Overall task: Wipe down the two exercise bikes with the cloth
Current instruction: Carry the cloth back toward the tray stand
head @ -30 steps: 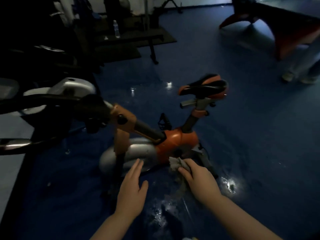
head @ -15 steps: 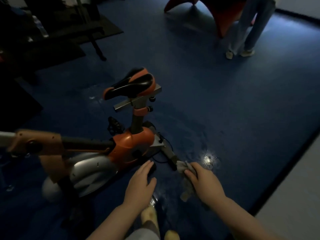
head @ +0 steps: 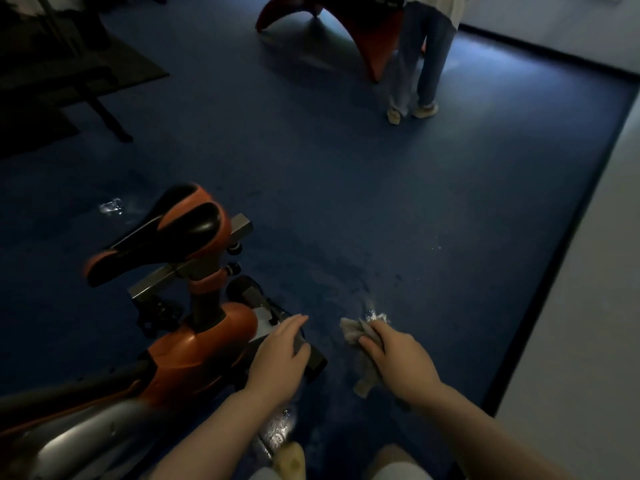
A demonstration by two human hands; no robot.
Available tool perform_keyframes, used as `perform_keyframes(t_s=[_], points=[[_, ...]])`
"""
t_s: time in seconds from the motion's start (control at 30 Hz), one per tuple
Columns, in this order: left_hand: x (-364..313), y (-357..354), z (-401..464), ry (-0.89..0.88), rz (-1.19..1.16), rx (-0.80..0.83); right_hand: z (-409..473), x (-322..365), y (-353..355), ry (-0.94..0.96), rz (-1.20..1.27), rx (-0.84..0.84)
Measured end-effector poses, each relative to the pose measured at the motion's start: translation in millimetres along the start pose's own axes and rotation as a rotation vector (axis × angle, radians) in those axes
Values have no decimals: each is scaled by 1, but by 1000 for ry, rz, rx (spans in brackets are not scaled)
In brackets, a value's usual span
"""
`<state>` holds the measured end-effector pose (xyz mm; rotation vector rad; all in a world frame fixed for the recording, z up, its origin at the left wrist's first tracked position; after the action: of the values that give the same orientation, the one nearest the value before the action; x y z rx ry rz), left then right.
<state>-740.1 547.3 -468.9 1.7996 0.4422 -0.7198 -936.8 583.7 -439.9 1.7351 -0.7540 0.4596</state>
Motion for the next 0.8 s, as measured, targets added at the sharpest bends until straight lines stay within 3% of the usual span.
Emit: perform_keyframes(t_s=[0.27,0.53,0.8], points=[[-52,-35,97,-24,19,60,85,-52,63,-56,36,-1],[-112,-74,201,130,-73,-76,203,-101,143,41,-40,128],[-109,-44,249,313,-131,-249,310,-66,153,187,-123,303]])
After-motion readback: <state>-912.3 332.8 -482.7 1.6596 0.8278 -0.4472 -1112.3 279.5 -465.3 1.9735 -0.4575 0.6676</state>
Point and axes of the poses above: each hand's wrist, its own z-axis towards the middle knuckle, its own y-axis out of the back of the hand, x = y × z, the point moved 7 cm from there along z, towards the middle knuckle, and after that the axes turned 9 degrees about z, right-handed, at the moved point
